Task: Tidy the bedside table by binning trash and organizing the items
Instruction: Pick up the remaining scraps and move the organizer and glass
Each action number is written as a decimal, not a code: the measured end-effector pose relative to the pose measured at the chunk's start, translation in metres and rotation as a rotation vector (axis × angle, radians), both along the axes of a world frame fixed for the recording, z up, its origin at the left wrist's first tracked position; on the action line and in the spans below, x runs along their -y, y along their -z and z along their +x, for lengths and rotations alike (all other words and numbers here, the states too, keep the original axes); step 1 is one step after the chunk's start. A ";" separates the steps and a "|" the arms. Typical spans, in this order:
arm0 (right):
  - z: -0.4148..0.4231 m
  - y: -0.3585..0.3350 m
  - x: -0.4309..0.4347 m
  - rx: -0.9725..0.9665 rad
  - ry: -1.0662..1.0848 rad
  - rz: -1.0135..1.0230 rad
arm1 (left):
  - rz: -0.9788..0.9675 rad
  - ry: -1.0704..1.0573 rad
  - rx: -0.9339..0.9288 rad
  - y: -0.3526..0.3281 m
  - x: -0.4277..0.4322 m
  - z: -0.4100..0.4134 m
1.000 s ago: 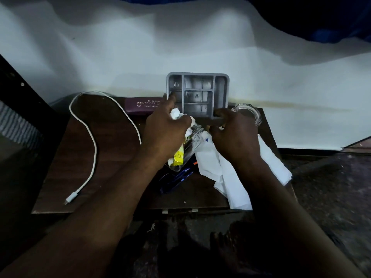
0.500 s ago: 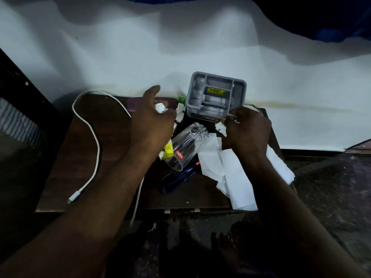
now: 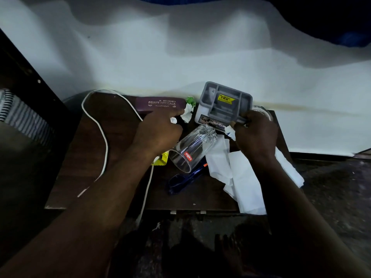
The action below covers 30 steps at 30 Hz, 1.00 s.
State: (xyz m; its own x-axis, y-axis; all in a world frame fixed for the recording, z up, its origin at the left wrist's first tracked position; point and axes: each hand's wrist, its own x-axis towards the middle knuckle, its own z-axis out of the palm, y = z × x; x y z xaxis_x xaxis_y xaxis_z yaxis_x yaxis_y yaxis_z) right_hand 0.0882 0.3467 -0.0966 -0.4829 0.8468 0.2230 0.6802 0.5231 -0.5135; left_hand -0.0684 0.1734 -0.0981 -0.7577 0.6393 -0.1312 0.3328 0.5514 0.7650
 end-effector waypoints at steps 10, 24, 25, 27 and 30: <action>-0.005 -0.017 0.015 -0.040 0.051 -0.044 | -0.022 0.034 -0.006 0.010 -0.006 -0.014; -0.009 -0.022 0.012 0.010 0.020 -0.034 | -0.032 0.059 0.059 0.019 -0.033 -0.017; -0.009 -0.022 0.011 0.009 0.021 -0.042 | -0.050 0.057 0.051 0.020 -0.034 -0.017; -0.010 -0.022 0.011 -0.002 0.022 -0.051 | -0.084 0.050 0.027 0.021 -0.035 -0.017; -0.009 -0.024 0.010 0.005 0.021 -0.058 | -0.063 0.005 -0.013 0.020 -0.034 -0.018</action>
State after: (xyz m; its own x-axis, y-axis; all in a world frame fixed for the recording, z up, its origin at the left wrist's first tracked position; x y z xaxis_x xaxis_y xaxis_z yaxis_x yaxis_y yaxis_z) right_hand 0.0791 0.3371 -0.0730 -0.4663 0.8679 0.1711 0.6934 0.4787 -0.5386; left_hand -0.0865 0.2077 -0.1184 -0.7562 0.6341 -0.1615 0.3453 0.5964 0.7247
